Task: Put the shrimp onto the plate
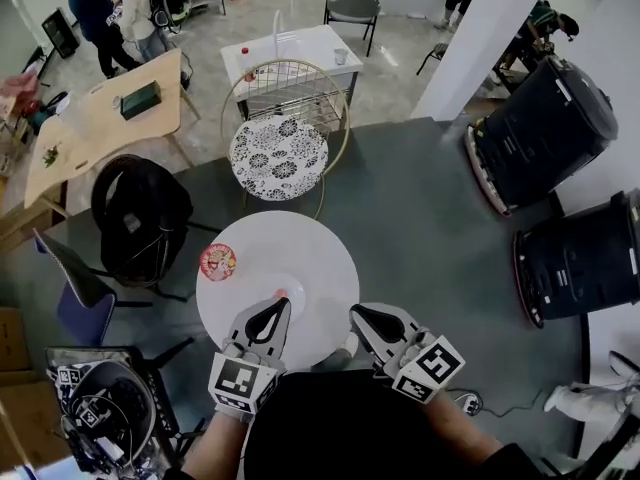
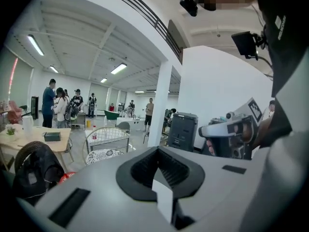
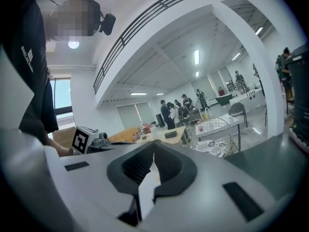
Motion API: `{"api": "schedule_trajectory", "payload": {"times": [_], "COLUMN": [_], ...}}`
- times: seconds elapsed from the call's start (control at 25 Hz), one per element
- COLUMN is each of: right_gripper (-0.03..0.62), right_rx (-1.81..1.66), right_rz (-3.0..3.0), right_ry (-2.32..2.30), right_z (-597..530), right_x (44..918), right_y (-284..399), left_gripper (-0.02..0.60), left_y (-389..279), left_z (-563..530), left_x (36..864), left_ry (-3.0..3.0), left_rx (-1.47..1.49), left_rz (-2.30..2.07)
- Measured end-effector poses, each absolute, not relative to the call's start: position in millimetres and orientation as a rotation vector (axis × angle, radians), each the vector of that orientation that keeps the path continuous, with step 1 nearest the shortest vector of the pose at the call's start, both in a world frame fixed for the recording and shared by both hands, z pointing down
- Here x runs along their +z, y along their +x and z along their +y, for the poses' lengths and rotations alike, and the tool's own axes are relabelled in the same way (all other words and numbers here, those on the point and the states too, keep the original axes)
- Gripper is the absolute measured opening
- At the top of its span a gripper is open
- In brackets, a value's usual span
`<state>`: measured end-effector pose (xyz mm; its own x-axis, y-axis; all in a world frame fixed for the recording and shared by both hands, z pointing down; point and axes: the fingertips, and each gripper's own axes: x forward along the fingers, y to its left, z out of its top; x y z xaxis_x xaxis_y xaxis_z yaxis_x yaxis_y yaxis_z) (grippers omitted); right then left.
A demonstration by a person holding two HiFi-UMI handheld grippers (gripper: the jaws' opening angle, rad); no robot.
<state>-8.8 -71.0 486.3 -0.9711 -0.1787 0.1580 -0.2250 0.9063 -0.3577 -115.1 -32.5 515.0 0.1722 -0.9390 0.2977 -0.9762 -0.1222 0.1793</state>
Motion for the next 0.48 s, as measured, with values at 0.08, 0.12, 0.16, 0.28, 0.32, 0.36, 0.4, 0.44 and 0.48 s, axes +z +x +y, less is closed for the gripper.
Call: {"api": "schedule_trajectory", "payload": {"times": [0.08,0.12,0.16,0.28,0.32,0.36,0.4,0.44,0.48], "right_gripper": [0.017,0.017,0.017,0.017,0.017,0.017,0.017,0.017,0.017], "right_rx": [0.576,0.577,0.577,0.571,0.565,0.559,0.552,0.544,0.538], "right_rz": [-2.959,-2.963,-2.967,-2.981,-2.985,-2.990,-2.995,-3.001,-3.006], "right_ry": [0.273,0.254,0.235,0.182,0.167,0.152,0.137,0.122,0.107], "right_z": [-68,-67,-66,-64,-63,-62,-61,-61,-61], "right_x": [485,484,483,480,479,478,476,475,474], "right_y": [-15,-18,-22,-32,-35,-38,-41,-44,-47], "left_gripper": [0.006,0.006,0.006,0.006,0.006,0.006,0.006,0.006,0.005], "left_y": [-114,-114,-113,-109,-108,-108,-109,-110,-111], "left_z": [-25,-21,-18,-8,-6,-4,-3,0,2], "left_x": [502,495,489,472,466,458,452,448,446], "left_ry": [2.123,2.121,2.120,2.153,2.165,2.173,2.177,2.179,2.183], "left_rx": [0.134,0.128,0.124,0.082,0.059,0.034,0.011,-0.012,-0.042], "left_rz": [-1.844,-1.855,-1.865,-1.883,-1.891,-1.904,-1.919,-1.933,-1.943]}}
